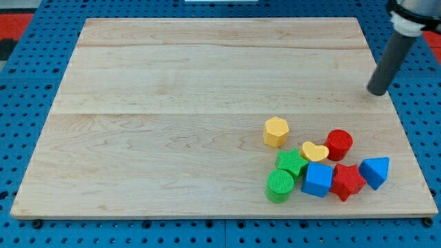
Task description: Move the yellow heart towards top right
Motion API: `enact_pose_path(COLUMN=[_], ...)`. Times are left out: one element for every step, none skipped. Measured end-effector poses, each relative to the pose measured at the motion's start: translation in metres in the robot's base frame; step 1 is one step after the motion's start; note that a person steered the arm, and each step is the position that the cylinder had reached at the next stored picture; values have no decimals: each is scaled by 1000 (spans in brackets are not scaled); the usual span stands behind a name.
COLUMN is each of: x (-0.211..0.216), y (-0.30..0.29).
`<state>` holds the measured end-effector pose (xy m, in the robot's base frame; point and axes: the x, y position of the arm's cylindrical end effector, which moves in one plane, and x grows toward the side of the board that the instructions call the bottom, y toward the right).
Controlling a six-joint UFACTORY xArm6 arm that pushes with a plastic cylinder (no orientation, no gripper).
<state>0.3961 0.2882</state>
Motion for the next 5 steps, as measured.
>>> enact_pose_path(x=[35, 119, 169, 204, 221], y=[47, 46, 19, 10, 0])
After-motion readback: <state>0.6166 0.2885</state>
